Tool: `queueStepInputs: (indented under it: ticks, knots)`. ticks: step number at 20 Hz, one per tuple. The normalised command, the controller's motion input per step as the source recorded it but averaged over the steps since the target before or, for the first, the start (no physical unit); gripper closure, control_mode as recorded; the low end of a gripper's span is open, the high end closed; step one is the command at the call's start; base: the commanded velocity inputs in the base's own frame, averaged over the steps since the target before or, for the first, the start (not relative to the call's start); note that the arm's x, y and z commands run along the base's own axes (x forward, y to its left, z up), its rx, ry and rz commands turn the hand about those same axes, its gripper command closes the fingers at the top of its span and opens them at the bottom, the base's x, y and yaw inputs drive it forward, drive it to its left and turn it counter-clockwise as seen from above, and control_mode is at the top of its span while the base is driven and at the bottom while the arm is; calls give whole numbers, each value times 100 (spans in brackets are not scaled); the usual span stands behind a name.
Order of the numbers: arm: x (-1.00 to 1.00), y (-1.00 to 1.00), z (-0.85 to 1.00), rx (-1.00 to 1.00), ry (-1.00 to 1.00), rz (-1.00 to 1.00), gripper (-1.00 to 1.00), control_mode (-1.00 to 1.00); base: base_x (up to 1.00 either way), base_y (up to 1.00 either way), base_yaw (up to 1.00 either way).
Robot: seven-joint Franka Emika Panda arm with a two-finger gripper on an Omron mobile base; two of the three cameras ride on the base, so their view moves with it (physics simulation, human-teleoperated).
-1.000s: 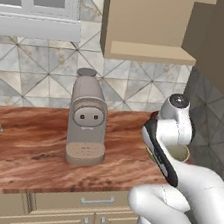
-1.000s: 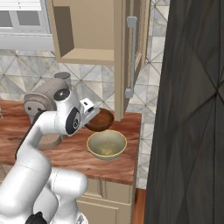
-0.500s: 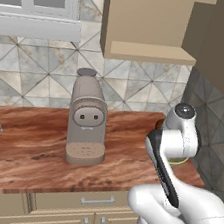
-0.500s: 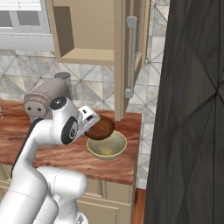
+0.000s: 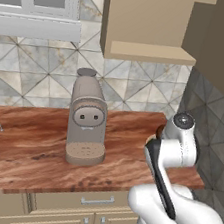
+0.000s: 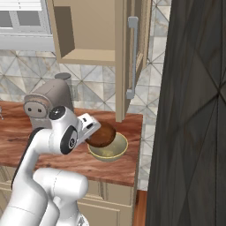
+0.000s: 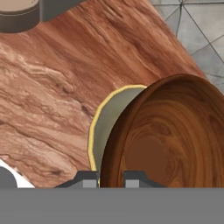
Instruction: Pick up the bowls on the counter and stack them on top of one another in the open cabinet. Place the smaller bowl on top of the larger bowl.
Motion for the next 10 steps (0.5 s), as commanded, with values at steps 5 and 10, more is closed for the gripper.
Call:
queueStepInputs:
  ticks: [5, 10]
  knots:
    - [0, -3, -2, 0, 1, 0, 100, -100, 0, 0, 0]
    - [0, -2, 0, 0, 7, 0, 100, -100, 0, 0, 0]
